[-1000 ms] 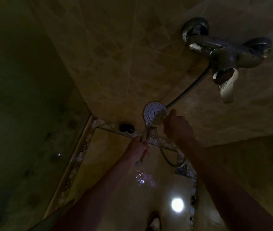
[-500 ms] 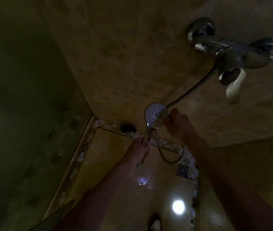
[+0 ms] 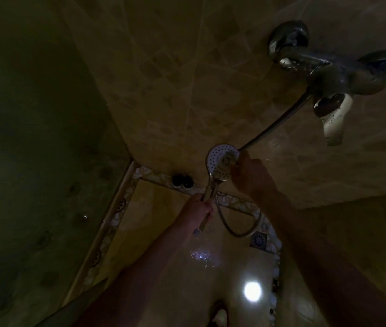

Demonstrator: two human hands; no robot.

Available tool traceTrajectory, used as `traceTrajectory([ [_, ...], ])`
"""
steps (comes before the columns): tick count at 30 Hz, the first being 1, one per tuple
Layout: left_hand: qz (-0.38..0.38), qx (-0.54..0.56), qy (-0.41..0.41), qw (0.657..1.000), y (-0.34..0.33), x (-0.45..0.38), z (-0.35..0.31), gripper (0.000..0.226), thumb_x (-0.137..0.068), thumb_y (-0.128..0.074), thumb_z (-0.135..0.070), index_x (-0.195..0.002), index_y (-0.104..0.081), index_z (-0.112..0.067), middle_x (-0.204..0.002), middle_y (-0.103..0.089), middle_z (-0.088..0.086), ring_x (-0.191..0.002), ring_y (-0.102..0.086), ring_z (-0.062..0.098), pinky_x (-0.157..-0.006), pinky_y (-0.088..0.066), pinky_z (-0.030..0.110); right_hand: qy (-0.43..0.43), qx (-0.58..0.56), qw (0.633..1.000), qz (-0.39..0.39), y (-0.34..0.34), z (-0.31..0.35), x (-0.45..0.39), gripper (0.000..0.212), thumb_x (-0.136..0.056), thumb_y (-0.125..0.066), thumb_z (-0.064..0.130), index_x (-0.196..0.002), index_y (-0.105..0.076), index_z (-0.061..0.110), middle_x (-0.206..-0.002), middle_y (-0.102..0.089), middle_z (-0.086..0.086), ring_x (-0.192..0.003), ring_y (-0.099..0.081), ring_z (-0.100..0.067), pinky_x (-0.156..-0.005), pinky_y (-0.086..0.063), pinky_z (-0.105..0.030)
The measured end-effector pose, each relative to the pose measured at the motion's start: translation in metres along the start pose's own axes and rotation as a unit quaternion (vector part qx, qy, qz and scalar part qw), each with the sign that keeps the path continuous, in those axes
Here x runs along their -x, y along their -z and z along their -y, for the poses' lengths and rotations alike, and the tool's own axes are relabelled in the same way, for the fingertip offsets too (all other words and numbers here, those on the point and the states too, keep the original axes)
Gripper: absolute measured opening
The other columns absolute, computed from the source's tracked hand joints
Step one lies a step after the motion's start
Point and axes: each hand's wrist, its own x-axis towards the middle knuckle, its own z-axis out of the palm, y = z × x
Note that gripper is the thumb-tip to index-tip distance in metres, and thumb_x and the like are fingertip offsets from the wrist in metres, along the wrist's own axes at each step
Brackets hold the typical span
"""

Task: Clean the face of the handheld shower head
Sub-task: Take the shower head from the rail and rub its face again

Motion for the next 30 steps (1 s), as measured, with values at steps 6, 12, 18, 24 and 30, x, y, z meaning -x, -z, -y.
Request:
traceTrajectory([
  [6, -0.009, 0.027, 0.017, 0.999, -0.001, -0.003, 0.001, 0.022, -0.097, -0.042, -0.001, -0.08, -0.049, -0.015, -0.053, -0.05, 0.001, -0.046, -0.043, 0.012, -0.049, -0.035, 0.024, -0.035, 0.025, 0.999, 0.015, -0.002, -0.017, 0.009, 0.038, -0.097, -0.046, 0.03, -0.119, -0.04, 0.0, -0.115, -0.057, -0.03, -0.103, -0.058, -0.043, -0.073, -0.042, -0.038],
  [12, -0.003, 0.003, 0.004, 1.0, -0.005, 0.004, -0.001, 0.022, -0.098, -0.042, -0.005, -0.079, -0.046, -0.017, -0.062, -0.047, 0.005, -0.048, -0.044, 0.011, -0.05, -0.035, 0.024, 0.029, -0.028, 0.999, 0.009, -0.007, -0.01, 0.015, 0.036, -0.096, -0.049, 0.031, -0.118, -0.045, 0.003, -0.11, -0.062, -0.025, -0.098, -0.06, -0.039, -0.067, -0.041, -0.032],
  [18, -0.01, -0.002, 0.006, 1.0, -0.001, 0.004, 0.0, 0.015, -0.097, -0.043, -0.005, -0.086, -0.05, -0.011, -0.064, -0.05, 0.005, -0.054, -0.045, 0.015, -0.051, -0.039, 0.023, -0.003, -0.029, 0.999, -0.036, 0.014, -0.015, 0.003, 0.03, -0.096, -0.049, 0.028, -0.109, -0.044, 0.001, -0.107, -0.06, -0.031, -0.098, -0.059, -0.044, -0.071, -0.044, -0.038],
  [24, -0.005, 0.013, -0.001, 1.0, -0.001, 0.004, -0.001, 0.015, -0.097, -0.041, -0.001, -0.086, -0.047, -0.009, -0.065, -0.045, 0.007, -0.049, -0.043, 0.011, -0.039, -0.038, 0.014, -0.018, -0.024, 0.999, 0.027, 0.005, -0.024, 0.02, 0.031, -0.096, -0.05, 0.031, -0.106, -0.048, 0.002, -0.105, -0.063, -0.027, -0.096, -0.061, -0.039, -0.067, -0.041, -0.031],
  [30, -0.002, -0.006, -0.007, 1.0, -0.004, 0.006, -0.001, 0.021, -0.097, -0.042, -0.002, -0.079, -0.046, -0.012, -0.062, -0.045, 0.007, -0.045, -0.042, 0.01, -0.043, -0.036, 0.017, 0.037, -0.038, 0.999, 0.01, 0.009, -0.006, 0.012, 0.035, -0.095, -0.051, 0.027, -0.119, -0.048, 0.001, -0.11, -0.064, -0.025, -0.1, -0.061, -0.038, -0.067, -0.038, -0.027],
])
